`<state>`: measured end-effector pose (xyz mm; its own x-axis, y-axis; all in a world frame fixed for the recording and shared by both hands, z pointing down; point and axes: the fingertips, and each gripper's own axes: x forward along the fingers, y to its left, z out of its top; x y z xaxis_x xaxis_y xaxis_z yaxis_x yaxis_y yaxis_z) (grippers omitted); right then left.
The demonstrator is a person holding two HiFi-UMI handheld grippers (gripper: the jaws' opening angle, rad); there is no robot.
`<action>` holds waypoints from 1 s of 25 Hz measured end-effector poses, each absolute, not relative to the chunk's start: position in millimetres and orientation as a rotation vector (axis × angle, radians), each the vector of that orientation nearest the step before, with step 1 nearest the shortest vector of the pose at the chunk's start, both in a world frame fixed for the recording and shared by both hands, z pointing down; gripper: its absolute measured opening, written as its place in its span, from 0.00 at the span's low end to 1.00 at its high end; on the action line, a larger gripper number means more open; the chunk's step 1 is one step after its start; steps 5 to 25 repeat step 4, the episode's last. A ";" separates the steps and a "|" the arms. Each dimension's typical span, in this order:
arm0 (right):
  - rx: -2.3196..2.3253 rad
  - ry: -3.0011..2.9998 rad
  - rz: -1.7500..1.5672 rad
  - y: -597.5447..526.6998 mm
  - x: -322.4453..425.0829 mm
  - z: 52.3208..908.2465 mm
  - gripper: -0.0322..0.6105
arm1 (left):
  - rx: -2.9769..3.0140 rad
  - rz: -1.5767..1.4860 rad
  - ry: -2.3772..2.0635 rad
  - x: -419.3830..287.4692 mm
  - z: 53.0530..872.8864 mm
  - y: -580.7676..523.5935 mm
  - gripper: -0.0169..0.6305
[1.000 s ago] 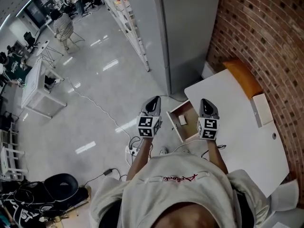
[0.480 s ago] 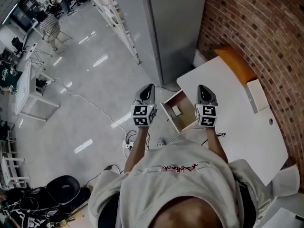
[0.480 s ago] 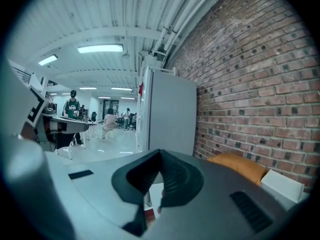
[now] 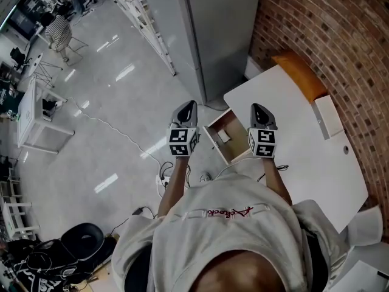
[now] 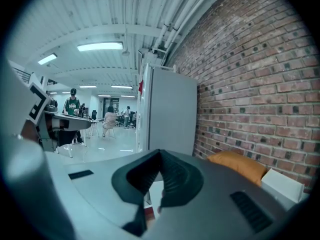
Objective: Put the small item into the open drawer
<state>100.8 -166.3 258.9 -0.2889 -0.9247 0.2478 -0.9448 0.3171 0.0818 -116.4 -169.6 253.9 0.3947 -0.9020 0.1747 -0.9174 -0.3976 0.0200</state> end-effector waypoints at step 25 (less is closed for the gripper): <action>1.690 -2.337 0.113 -168.3 97.5 258.6 0.07 | 2.524 0.211 -1.657 -119.3 255.4 -170.7 0.04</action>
